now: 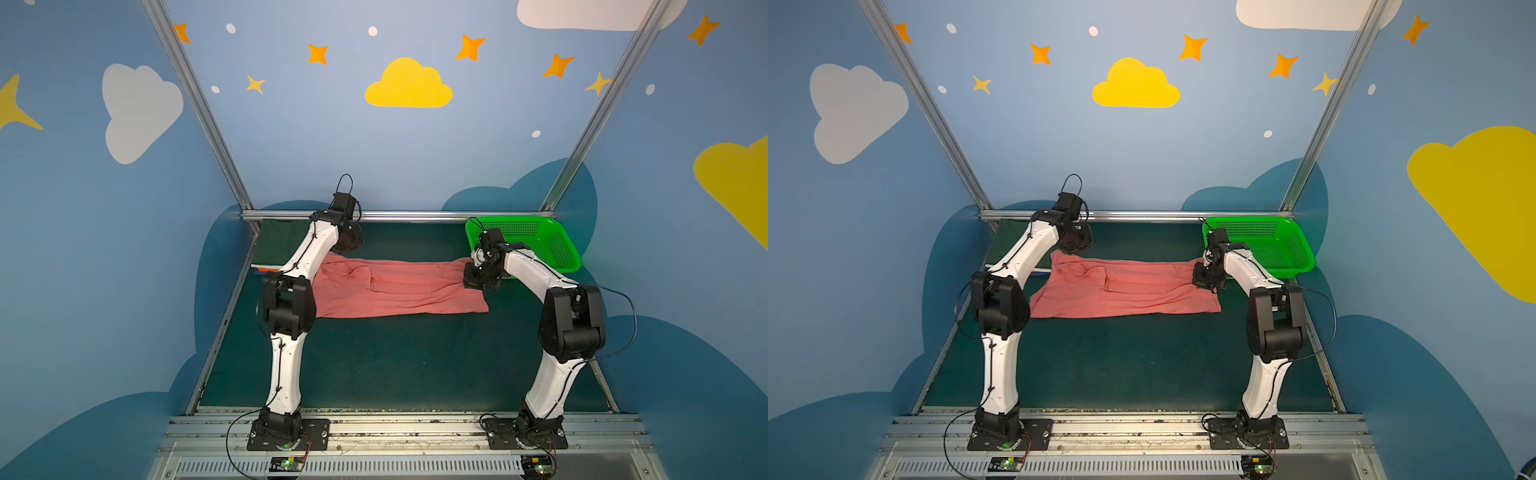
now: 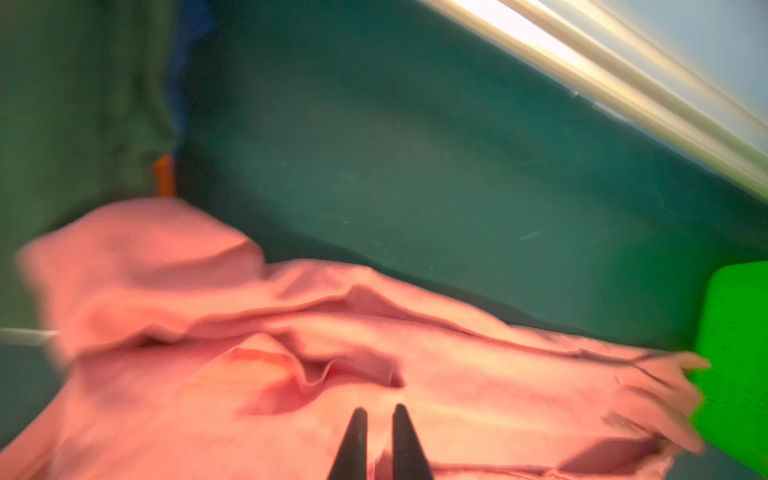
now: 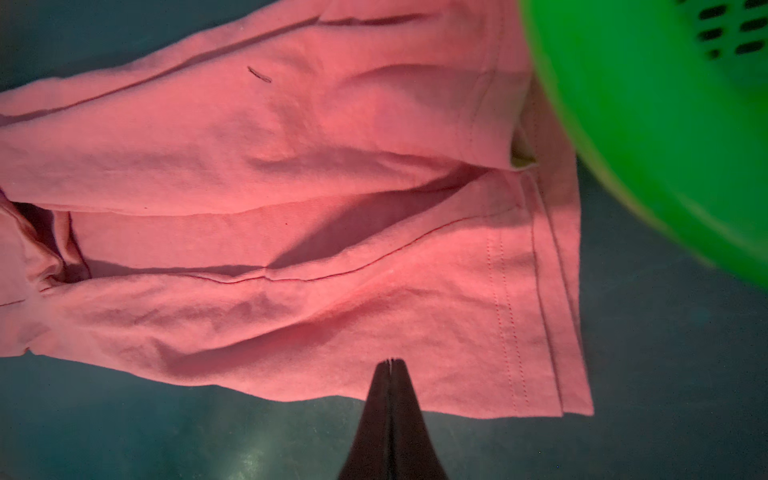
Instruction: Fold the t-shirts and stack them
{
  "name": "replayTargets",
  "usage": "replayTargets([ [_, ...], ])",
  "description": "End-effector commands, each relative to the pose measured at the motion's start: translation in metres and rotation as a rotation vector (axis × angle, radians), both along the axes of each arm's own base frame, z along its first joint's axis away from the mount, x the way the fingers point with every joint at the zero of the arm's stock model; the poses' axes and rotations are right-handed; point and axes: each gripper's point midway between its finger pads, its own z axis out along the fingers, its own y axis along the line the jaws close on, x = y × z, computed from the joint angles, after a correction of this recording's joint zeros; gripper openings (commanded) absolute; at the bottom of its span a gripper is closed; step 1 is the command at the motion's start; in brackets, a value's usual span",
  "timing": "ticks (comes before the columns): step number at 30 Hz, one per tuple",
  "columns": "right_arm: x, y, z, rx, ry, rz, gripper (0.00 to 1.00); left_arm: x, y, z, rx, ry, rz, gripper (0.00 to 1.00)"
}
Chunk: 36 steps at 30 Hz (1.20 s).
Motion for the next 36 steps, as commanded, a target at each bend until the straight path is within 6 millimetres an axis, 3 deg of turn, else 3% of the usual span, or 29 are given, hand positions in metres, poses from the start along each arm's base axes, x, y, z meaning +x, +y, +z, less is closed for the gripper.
replayTargets([
  [1,-0.002,0.007,0.005,0.018,-0.005,0.009,0.04,-0.027,0.026,-0.004,0.045,-0.012,0.073,0.05],
  [4,-0.002,0.009,0.003,0.02,-0.002,0.011,0.04,-0.053,0.045,-0.032,0.005,0.02,0.13,0.05],
  [8,-0.002,0.008,0.003,0.017,-0.001,0.015,0.05,-0.075,0.053,-0.066,-0.043,0.057,0.154,0.05],
  [17,-0.007,-0.001,0.012,-0.013,-0.018,0.001,0.05,-0.073,0.07,-0.13,-0.054,0.136,0.199,0.05],
  [25,-0.011,-0.008,0.016,-0.034,-0.02,-0.011,0.06,-0.041,0.072,-0.138,-0.11,0.106,0.192,0.05],
  [36,-0.016,-0.011,0.015,-0.049,-0.004,-0.018,0.06,0.009,0.066,-0.128,-0.192,0.033,0.174,0.05],
])
